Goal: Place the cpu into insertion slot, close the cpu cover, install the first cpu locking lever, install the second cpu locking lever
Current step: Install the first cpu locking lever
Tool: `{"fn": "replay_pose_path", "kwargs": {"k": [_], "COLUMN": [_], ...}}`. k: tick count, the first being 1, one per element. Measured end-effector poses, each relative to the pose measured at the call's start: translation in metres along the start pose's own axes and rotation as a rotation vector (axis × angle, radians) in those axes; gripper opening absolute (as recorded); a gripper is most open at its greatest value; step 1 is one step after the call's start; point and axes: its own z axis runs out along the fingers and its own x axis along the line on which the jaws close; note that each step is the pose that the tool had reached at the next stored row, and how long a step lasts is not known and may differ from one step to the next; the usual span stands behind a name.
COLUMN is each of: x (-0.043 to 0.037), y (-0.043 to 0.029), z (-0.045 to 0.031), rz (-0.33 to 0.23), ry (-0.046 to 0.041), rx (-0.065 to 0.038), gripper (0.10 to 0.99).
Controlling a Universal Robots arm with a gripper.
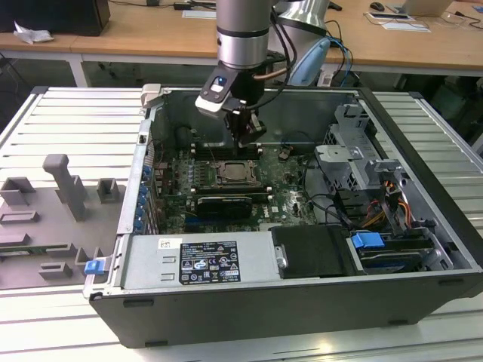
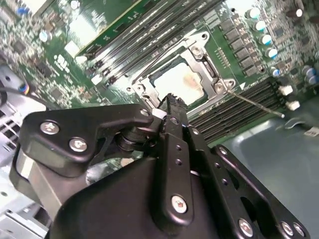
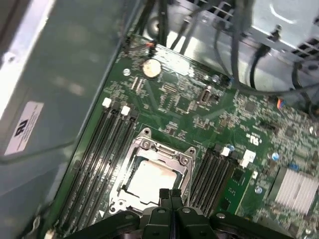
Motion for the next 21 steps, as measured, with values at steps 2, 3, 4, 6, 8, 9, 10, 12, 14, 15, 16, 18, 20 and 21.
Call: {"fn": "replay_pose_path", "kwargs": {"k": [2,3,4,6,8,9,10,12,14,15,16,18,20,21], "x": [0.0000,0.0000,0.0000,0.0000,0.0000,0.0000,0.0000,0.0000,0.0000,0.0000,0.0000,-0.0001,-0.0004,-0.0003], "y": [0.0000,0.0000,0.0000,0.0000,0.0000,0.0000,0.0000,0.0000,0.0000,0.0000,0.0000,0.0003,0.0009,0.0010], "z": [0.0000,0.0000,0.0000,0.0000,0.0002,0.0002,0.0002,0.0003,0.0006,0.0006,0.0006,0.0007,0.0007,0.0008], "rz": [-0.067,-0.086,-0.106,-0.151,-0.210,-0.238,-0.257,-0.301,-0.359,-0.378,-0.395,-0.425,-0.449,-0.456], "ry": [0.0007,0.0009,0.0011,0.0017,0.0026,0.0029,0.0032,0.0038,0.0046,0.0048,0.0050,0.0055,0.0075,0.0087], "rx": [-0.006,-0.007,-0.009,-0.013,-0.018,-0.020,-0.022,-0.026,-0.031,-0.033,-0.034,-0.037,-0.039,-0.038], "gripper": [0.106,0.106,0.106,0.106,0.106,0.106,0.106,0.106,0.106,0.106,0.106,0.106,0.106,0.106]}}
